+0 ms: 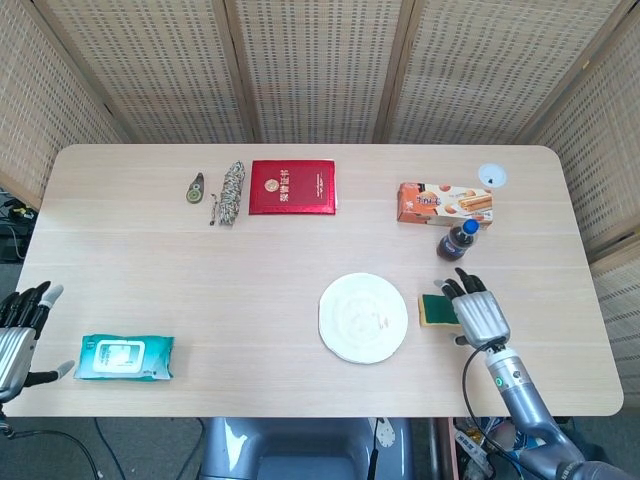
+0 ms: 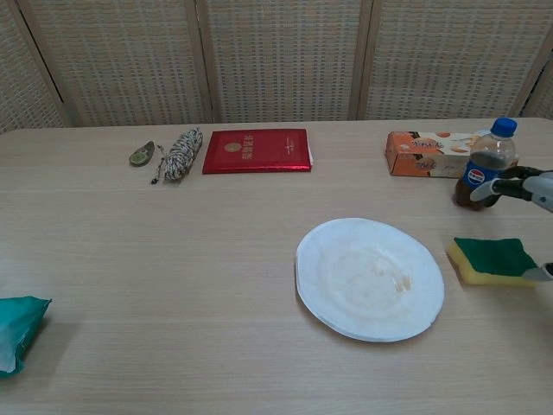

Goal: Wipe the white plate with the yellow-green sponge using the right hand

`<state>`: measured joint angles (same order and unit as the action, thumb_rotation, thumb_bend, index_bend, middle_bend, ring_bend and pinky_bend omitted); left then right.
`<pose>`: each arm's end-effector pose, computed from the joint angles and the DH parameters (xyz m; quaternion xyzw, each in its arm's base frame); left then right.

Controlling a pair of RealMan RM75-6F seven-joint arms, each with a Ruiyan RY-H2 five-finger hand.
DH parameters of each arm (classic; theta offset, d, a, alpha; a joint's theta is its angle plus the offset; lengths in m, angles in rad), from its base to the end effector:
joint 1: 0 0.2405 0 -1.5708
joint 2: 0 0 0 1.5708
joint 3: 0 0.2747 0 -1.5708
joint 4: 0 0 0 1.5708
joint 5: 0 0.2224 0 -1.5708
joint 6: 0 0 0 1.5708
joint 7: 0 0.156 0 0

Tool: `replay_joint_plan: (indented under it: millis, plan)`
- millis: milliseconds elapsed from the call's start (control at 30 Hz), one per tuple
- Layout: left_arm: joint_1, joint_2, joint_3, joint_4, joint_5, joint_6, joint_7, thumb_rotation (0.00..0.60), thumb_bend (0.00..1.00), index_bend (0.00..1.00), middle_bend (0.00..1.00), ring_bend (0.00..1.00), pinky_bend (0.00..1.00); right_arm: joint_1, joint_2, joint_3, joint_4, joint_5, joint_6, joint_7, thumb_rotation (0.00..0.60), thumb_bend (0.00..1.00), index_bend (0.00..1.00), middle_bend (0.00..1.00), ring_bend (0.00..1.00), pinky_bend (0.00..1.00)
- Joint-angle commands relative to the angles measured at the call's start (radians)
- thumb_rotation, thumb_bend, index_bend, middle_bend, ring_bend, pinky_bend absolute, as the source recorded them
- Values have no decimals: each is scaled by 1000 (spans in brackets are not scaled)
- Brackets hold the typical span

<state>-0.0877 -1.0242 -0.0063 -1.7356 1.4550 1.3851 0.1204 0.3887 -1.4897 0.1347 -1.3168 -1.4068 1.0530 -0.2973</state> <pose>-0.3294 0.1834 0.1576 -0.6282 -0.4090 -0.3125 0.5835 -0.2977 -0.3064 0.0075 0.7317 -0.3401 0.2924 0.5133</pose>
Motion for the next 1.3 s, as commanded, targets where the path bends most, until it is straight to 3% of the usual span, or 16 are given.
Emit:
replay_joint_plan:
  millis: [33, 233, 433, 667, 867, 1033, 1133, 1300]
  plan:
    - [-6, -2, -2, -2, -14, -13, 7, 600, 0, 0, 0, 0, 0, 34, -56, -5, 79, 3, -24, 14, 600, 58, 161, 212, 42, 160]
    - [-13, -2, -5, -2, -32, -26, 12, 600, 0, 0, 0, 0, 0, 65, -121, -14, 181, 12, -52, 7, 600, 70, 180, 229, 57, 167]
    - [-14, -1, -5, -2, -37, -26, 10, 600, 0, 0, 0, 0, 0, 80, -168, -22, 254, 17, -61, 26, 600, 95, 272, 285, 117, 235]
    - [-16, 0, -5, -1, -39, -28, 6, 600, 0, 0, 0, 0, 0, 95, -226, -35, 369, -17, -30, 93, 600, 167, 368, 441, 270, 441]
    - [-17, -1, -3, 0, -41, -29, 8, 600, 0, 0, 0, 0, 0, 95, -247, -52, 414, -62, 29, 178, 600, 198, 412, 490, 316, 470]
    - [-19, -1, -3, 0, -46, -31, 9, 600, 0, 0, 0, 0, 0, 90, -218, -52, 367, -101, 107, 239, 600, 203, 416, 493, 320, 470]
    - [-22, -3, -3, 0, -48, -35, 13, 600, 0, 0, 0, 0, 0, 92, -172, -49, 276, -131, 153, 314, 600, 208, 417, 499, 321, 459]
    - [-24, -4, 0, -3, -47, -40, 17, 600, 0, 0, 0, 0, 0, 120, -101, -50, 123, -157, 135, 467, 600, 209, 417, 504, 321, 319]
